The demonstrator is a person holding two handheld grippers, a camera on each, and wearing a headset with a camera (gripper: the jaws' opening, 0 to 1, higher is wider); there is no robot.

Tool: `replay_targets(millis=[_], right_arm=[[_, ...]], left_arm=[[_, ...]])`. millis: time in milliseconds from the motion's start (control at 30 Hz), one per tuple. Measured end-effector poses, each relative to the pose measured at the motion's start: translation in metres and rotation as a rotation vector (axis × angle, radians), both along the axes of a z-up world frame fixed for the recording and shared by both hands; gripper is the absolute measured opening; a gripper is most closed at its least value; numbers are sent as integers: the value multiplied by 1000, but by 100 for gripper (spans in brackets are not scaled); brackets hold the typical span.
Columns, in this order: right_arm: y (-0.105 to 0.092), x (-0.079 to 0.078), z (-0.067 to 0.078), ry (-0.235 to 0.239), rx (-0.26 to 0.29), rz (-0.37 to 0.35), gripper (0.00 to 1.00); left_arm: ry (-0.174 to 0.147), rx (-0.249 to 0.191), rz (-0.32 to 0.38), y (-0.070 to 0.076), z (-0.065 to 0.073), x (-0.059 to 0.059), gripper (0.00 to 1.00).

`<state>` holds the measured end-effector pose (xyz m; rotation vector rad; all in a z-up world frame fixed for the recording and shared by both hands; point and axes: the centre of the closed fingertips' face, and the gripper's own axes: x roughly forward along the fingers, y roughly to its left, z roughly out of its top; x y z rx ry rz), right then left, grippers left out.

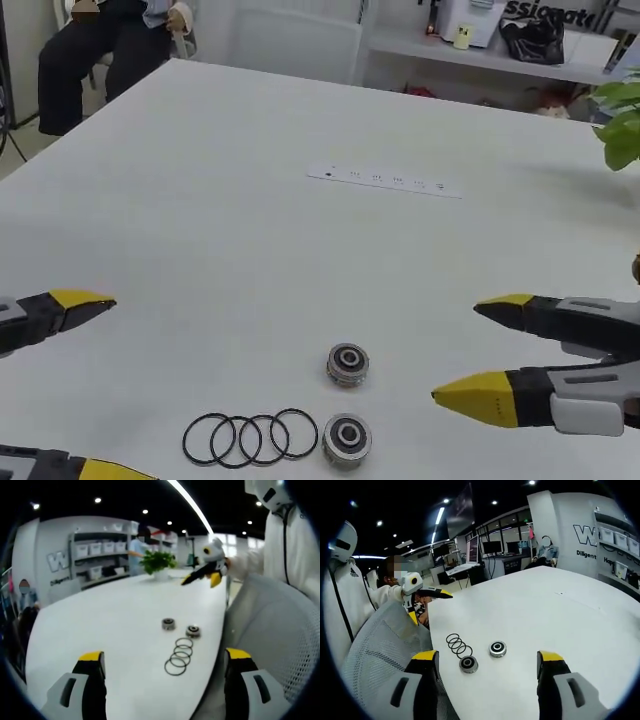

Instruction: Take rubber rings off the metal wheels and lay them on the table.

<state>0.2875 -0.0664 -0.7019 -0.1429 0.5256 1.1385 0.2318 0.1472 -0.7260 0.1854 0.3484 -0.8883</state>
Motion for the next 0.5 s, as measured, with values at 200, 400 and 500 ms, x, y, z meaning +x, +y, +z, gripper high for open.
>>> replay_targets(millis=[200, 400, 500], right_arm=[[-16, -4, -8, 21, 15, -48, 80], [-27, -7, -19, 36, 12, -79, 83], [-30, -10, -27, 51, 13, -90, 84]], left_arm=[[-3, -5, 10, 2, 0, 1, 100], [-2, -13, 22, 2, 0, 2, 100], [-1, -9, 19, 2, -1, 1, 100]])
